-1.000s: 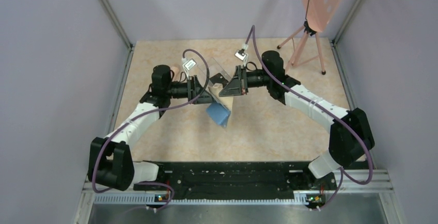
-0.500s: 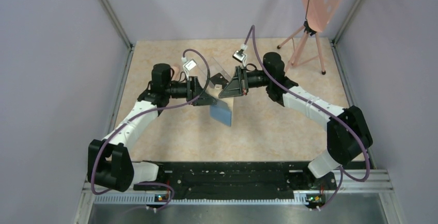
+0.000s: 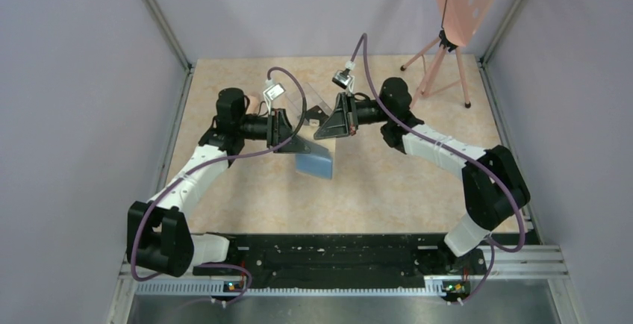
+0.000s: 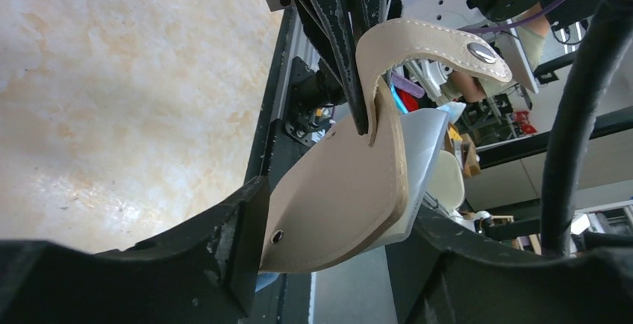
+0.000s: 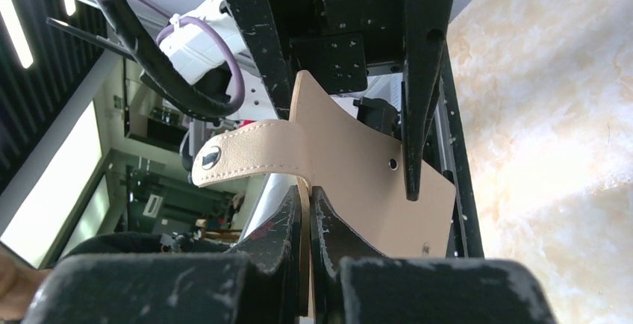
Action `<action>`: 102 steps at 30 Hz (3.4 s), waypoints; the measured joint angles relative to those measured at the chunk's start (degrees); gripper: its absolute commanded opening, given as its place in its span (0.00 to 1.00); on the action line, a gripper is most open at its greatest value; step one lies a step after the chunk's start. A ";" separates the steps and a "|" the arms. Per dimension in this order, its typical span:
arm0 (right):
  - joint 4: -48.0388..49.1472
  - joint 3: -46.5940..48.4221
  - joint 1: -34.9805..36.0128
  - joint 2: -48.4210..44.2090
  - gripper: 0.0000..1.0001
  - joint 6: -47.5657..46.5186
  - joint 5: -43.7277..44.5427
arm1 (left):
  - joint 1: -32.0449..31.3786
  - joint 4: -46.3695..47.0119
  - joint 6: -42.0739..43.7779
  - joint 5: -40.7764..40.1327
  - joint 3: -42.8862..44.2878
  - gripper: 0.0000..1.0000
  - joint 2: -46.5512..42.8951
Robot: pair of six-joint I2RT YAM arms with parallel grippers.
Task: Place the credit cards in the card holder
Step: Open the card holder at the center of the board.
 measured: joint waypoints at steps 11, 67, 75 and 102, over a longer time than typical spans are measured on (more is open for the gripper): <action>-5.62 -0.13 -0.02 0.17 0.20 -4.02 3.48 | 0.35 -9.40 4.35 -0.59 0.70 0.00 -0.70; -58.95 15.52 7.48 5.40 0.00 -46.07 8.00 | 0.44 -54.45 34.91 -8.09 11.13 0.52 3.82; -52.28 6.47 5.38 2.64 0.00 -39.82 12.72 | 0.31 -46.38 27.10 -17.90 10.82 0.80 -1.90; -15.76 -47.60 -6.82 -20.57 0.00 1.44 53.29 | 0.31 -33.16 12.37 -30.84 1.33 0.83 -9.29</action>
